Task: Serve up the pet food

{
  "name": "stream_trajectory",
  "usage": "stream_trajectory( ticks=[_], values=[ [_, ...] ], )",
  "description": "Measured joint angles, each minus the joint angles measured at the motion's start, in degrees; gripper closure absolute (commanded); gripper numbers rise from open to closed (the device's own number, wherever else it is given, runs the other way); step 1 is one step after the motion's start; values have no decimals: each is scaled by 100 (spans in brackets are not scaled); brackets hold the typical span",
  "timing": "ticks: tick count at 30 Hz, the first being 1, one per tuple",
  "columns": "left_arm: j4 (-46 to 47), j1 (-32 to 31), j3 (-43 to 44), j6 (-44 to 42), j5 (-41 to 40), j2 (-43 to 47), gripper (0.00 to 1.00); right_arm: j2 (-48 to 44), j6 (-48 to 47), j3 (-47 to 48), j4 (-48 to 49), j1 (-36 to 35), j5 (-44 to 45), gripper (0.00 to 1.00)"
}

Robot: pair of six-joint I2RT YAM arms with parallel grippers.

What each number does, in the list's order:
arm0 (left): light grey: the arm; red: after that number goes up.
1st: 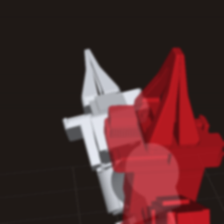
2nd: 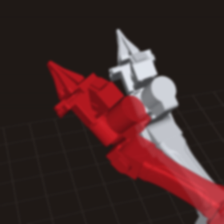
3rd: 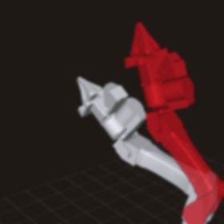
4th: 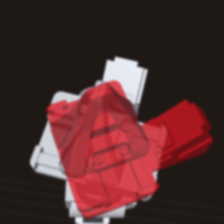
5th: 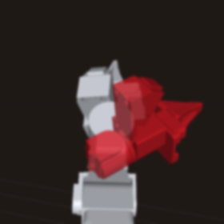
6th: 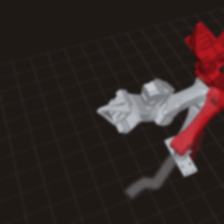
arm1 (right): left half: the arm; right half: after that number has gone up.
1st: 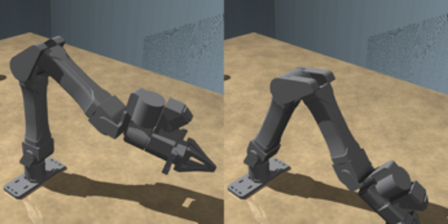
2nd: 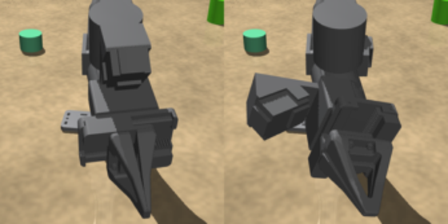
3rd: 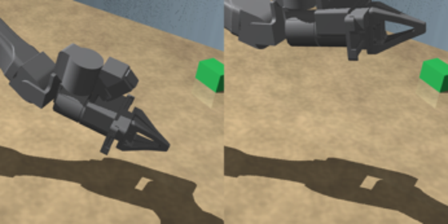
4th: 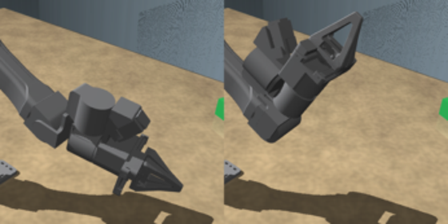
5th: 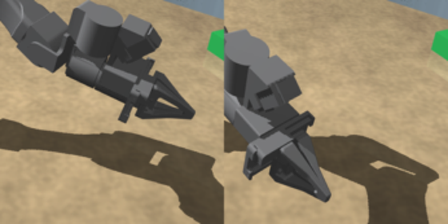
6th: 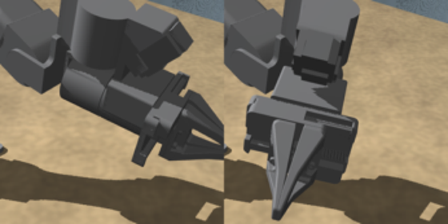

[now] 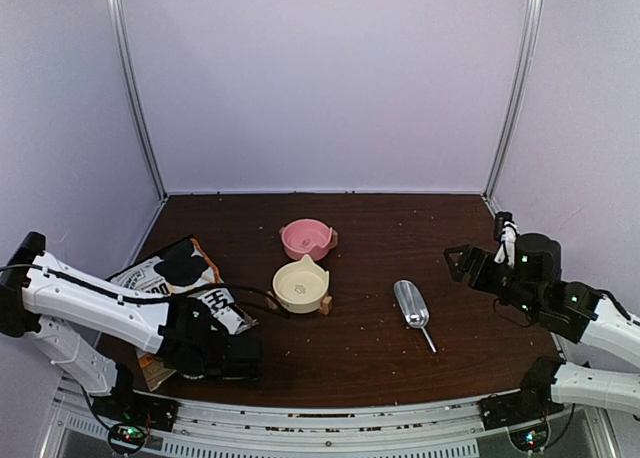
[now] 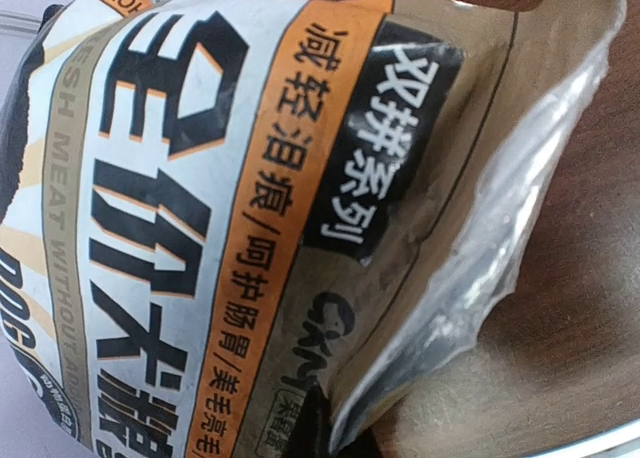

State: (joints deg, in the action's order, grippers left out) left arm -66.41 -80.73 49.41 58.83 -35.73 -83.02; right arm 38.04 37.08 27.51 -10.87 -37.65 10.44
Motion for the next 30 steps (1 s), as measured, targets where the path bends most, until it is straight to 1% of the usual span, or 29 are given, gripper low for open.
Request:
stream_trajectory(
  ticks=[4,8,10,12,14,19,23,27,30],
  values=[
    [-4,402,199,-365,131,503,100,175,-142,295,-149,-2,7,0],
    [275,1067,664,-931,424,1283,100,413,-273,638,-291,-118,-13,1],
    [520,1412,870,-1165,612,1690,100,566,-299,809,-343,-258,-28,1],
    [686,1615,1029,-1338,793,2006,100,732,-310,988,-398,-466,-31,1],
    [750,1882,1150,-1445,997,2188,100,933,-304,1209,-452,-752,-7,1],
    [745,2205,1528,-1698,1515,2258,100,1565,-238,1845,-483,-1631,122,1],
    [614,2389,2046,-1849,1759,2247,100,2153,-173,2341,-483,-2194,304,1],
    [538,2608,2618,-1967,1930,2245,100,2490,-90,2570,-496,-2446,417,1],
    [555,2706,2870,-1989,2122,2223,100,2629,-66,2675,-566,-2514,507,2]
  ],
)
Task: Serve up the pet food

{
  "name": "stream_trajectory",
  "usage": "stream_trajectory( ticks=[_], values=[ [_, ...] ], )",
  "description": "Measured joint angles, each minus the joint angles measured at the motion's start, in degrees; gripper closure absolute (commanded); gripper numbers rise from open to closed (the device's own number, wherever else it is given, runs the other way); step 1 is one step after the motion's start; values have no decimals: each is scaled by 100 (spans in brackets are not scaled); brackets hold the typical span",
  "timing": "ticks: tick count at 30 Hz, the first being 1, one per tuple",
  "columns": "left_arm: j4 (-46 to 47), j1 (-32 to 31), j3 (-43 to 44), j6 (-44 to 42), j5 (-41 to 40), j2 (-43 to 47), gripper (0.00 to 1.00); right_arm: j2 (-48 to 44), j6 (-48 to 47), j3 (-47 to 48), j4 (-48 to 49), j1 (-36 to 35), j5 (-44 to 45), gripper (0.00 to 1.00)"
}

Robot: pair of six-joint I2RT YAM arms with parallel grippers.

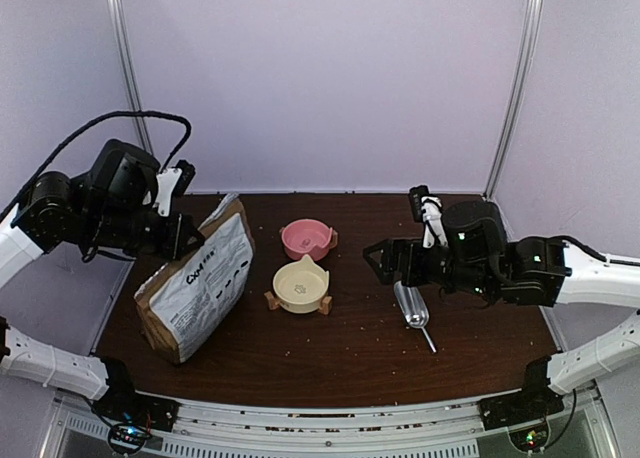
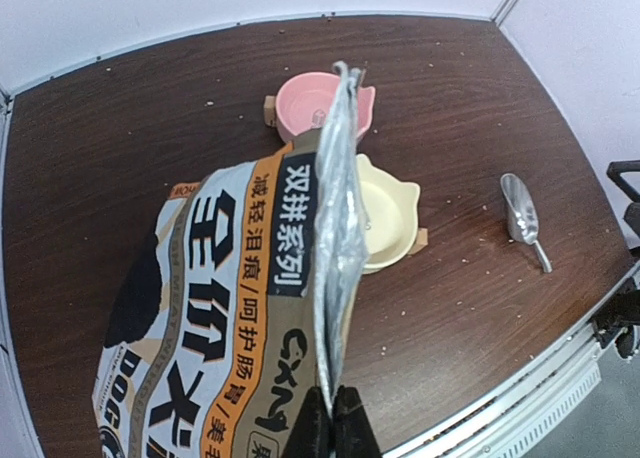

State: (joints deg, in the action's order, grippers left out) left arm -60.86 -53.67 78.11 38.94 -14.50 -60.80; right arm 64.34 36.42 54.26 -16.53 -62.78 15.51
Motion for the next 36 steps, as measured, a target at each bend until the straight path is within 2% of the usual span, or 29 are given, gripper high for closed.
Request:
stream_trajectory(
  ticks=[12,18,25,33,36],
  values=[
    [723,4,240,57,708,-612,100,-181,24,105,-380,-26,444,1],
    [1353,-66,398,109,1196,-1292,100,-271,109,105,-398,-26,570,1],
    [1875,-358,791,164,994,-2083,100,-273,149,105,-544,-26,675,1],
    [2616,-417,280,409,468,-1735,100,-306,195,105,-638,-26,638,1],
    [2618,-308,133,457,492,-1534,100,-291,240,146,-658,-28,544,1]
  ],
)
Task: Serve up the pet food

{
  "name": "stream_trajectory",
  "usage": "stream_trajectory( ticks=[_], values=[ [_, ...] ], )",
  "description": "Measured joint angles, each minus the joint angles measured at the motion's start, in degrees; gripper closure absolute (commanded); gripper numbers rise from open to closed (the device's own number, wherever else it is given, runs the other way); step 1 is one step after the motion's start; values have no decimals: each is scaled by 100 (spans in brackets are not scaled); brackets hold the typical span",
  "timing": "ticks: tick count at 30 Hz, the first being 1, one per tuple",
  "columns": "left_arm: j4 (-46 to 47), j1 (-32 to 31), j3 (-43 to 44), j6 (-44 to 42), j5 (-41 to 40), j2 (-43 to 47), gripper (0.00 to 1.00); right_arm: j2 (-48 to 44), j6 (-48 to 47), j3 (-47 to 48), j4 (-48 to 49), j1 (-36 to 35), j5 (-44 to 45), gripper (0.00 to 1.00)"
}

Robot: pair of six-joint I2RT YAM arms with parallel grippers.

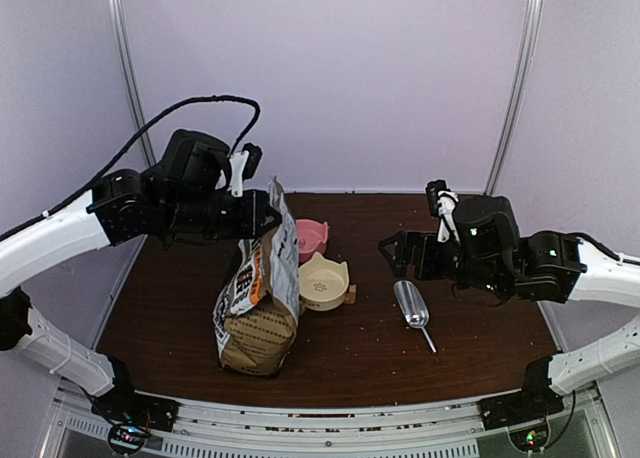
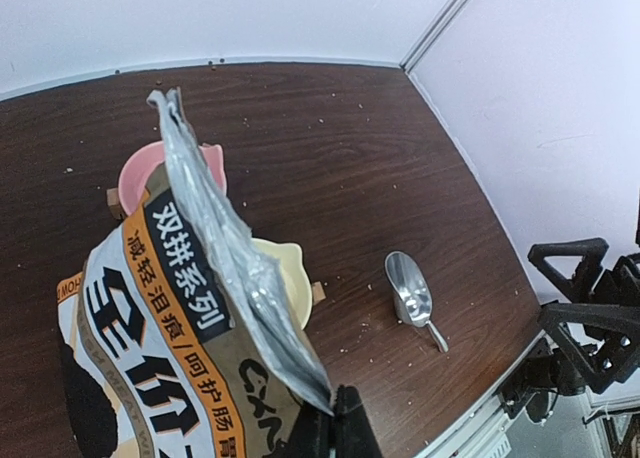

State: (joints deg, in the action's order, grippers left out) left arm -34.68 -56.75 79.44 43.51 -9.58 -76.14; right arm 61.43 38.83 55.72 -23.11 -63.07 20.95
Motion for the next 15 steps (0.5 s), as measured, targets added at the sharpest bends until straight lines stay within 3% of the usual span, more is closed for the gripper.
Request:
stream_trajectory(
  ticks=[7,11,15],
  values=[
    [9,459,-385,122,509,485,100,365,37,496,-52,-98,-227,2],
    [70,634,-949,162,483,1202,100,654,46,802,-79,-282,-315,2],
    [-42,848,-1244,186,577,1707,82,1010,61,1126,-111,-509,-315,2]
  ],
)
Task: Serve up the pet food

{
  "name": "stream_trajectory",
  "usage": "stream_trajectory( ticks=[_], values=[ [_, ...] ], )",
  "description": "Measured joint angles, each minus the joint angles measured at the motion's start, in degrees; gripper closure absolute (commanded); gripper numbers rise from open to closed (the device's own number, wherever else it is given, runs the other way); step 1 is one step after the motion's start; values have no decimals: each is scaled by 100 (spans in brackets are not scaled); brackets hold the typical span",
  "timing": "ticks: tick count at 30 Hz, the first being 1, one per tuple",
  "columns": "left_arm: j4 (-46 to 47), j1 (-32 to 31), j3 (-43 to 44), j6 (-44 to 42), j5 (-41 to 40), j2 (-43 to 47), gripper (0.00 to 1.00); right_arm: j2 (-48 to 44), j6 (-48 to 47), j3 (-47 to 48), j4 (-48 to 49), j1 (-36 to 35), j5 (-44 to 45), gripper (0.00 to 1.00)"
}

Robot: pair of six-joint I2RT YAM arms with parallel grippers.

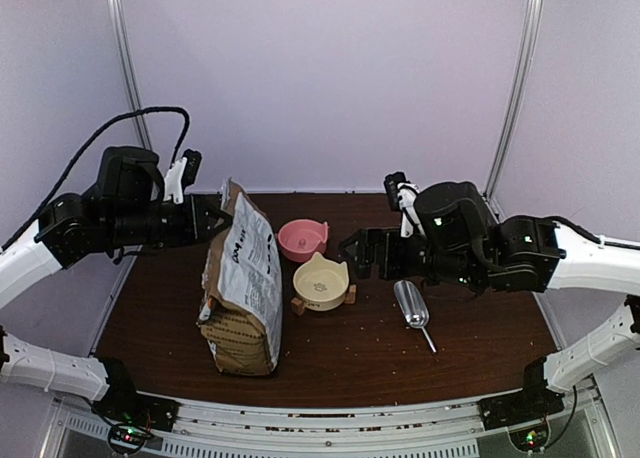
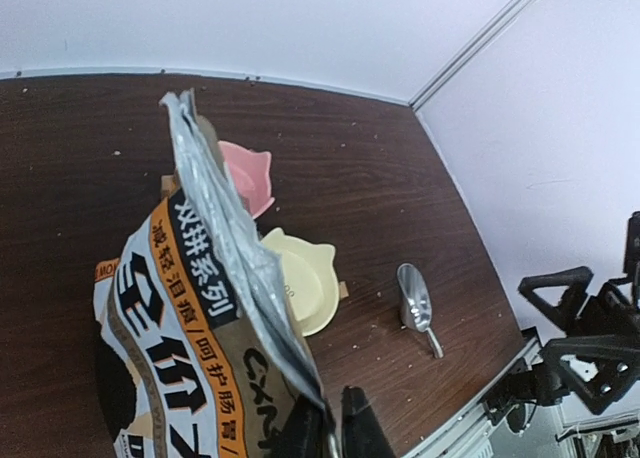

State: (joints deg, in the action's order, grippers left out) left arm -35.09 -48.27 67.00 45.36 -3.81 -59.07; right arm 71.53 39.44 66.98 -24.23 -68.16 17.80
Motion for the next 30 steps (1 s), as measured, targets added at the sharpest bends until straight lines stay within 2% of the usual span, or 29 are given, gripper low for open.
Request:
stream_trajectory(
  ticks=[4,7,12,19,26,30],
  values=[
    [271,39,83,-105,299,162,56,424,0,415,-50,-188,-2,3],
    [437,39,151,-177,424,400,49,667,0,737,-96,-275,-4,5],
    [505,46,153,-195,522,737,52,981,114,1252,-195,-323,-11,13],
    [511,50,-219,-109,568,946,61,1624,284,2225,-348,-402,-109,22],
    [658,146,-817,136,619,966,66,1989,352,2498,-415,-444,-190,31],
    [949,345,-892,280,621,942,67,2107,363,2555,-485,-446,-232,33]
  ],
)
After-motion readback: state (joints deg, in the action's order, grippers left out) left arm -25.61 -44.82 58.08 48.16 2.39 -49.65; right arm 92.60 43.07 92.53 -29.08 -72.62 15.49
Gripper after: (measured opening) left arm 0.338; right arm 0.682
